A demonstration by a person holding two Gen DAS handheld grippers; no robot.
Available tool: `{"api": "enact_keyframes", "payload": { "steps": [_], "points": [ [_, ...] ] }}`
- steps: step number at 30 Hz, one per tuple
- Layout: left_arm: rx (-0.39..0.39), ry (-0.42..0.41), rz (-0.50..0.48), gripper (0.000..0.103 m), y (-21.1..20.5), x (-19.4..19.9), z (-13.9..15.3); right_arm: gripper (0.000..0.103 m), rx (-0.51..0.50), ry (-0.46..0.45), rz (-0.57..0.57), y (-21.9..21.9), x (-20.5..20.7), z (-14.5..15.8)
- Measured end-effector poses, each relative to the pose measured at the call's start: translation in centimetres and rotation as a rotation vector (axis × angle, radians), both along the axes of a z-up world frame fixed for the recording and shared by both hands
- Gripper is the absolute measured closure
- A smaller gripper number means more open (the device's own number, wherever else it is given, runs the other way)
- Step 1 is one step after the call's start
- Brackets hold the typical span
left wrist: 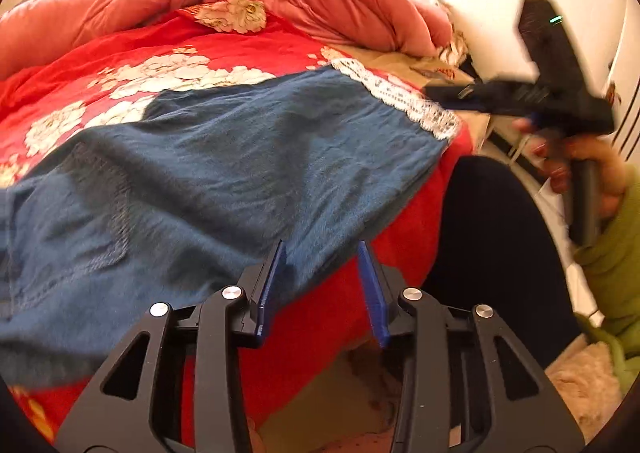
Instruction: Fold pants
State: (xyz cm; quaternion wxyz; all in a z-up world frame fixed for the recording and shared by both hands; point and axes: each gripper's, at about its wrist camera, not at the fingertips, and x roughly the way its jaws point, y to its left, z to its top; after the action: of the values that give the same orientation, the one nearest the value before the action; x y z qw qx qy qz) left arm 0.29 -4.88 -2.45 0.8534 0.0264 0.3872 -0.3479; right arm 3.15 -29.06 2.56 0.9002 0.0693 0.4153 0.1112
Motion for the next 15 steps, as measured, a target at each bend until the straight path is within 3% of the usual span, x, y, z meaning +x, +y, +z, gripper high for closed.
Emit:
{"api": "enact_keyframes", "payload": {
  "steps": [4,5,8,12,15],
  "points": [
    [-0.071,-0.015,0.115,0.059,3.9,-1.4,1.9,0.032,-0.028,0.160,0.021,1.7,2.5,-4.6],
    [-0.079,-0.031,0.152,0.057,5.1,-1.7,2.5,0.025,-0.033,0.133,0.032,1.8,2.2,-4.7],
    [-0.022,-0.079,0.354,0.053,9.8,-2.0,4.0,0.024,-0.033,0.115,0.049,1.9,1.7,-4.6],
    [0.008,-0.042,0.603,0.047,15.6,-0.6,4.2,0.024,-0.006,0.064,0.036,1.6,0.4,-3.4],
    [-0.003,0.001,0.692,0.038,18.0,0.5,3.8,0.024,0.001,0.018,0.044,1.8,-0.6,-2.2]
  ]
}}
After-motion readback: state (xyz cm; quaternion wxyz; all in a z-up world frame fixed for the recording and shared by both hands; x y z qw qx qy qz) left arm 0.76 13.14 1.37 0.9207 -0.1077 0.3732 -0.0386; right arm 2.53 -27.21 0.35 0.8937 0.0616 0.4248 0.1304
